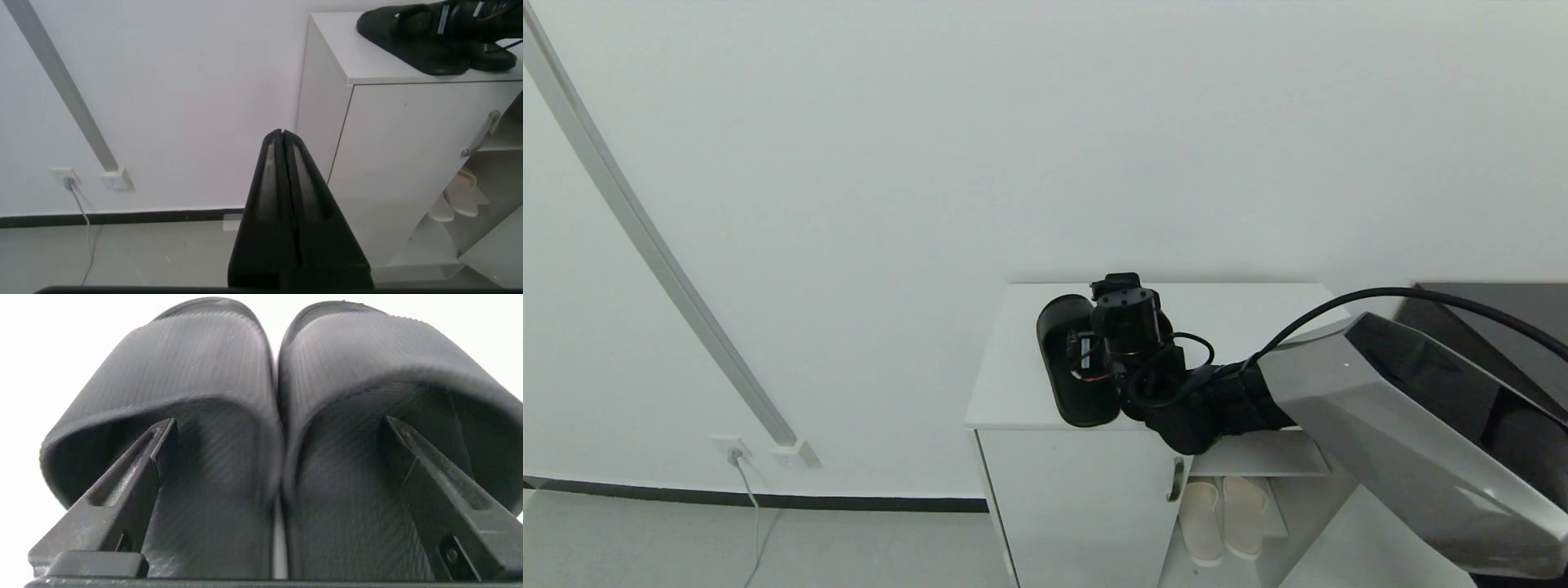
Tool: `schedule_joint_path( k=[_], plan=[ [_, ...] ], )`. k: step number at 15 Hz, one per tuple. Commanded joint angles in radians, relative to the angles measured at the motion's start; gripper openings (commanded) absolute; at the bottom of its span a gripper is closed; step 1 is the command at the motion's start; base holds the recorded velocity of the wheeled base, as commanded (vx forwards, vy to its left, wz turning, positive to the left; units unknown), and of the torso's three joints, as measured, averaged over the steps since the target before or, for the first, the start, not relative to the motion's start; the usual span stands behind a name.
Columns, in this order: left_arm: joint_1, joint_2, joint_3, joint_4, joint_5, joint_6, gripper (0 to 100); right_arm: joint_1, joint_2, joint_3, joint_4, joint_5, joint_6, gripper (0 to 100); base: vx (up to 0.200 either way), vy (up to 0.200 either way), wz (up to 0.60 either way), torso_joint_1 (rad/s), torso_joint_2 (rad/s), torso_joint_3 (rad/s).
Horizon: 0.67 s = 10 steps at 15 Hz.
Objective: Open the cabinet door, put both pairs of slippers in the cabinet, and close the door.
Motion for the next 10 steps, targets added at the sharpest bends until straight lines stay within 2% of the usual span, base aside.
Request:
schedule_joint_path(
  k=[1,2,3,10],
  plan=[
    [0.0,0.001,0.0,0.0,0.0,0.0,0,-0.001,0.017,-0.015,0.001,0.001,0.0,100,0.0,0.0,0.0,0.0,0.0,0.0],
    [0.0,0.001,0.0,0.0,0.0,0.0,0,-0.001,0.022,-0.03,0.001,0.0,-0.006,100,0.0,0.0,0.0,0.0,0.0,0.0],
    [0.0,0.001,0.0,0.0,0.0,0.0,0,-0.001,0.028,-0.035,0.001,0.0,-0.012,0,0.0,0.0,0.0,0.0,0.0,0.0],
    [0.0,0.001,0.0,0.0,0.001,-0.002,0,0.001,0.048,-0.067,0.0,0.0,-0.026,0,0.0,0.0,0.0,0.0,0.0,0.0]
  ],
)
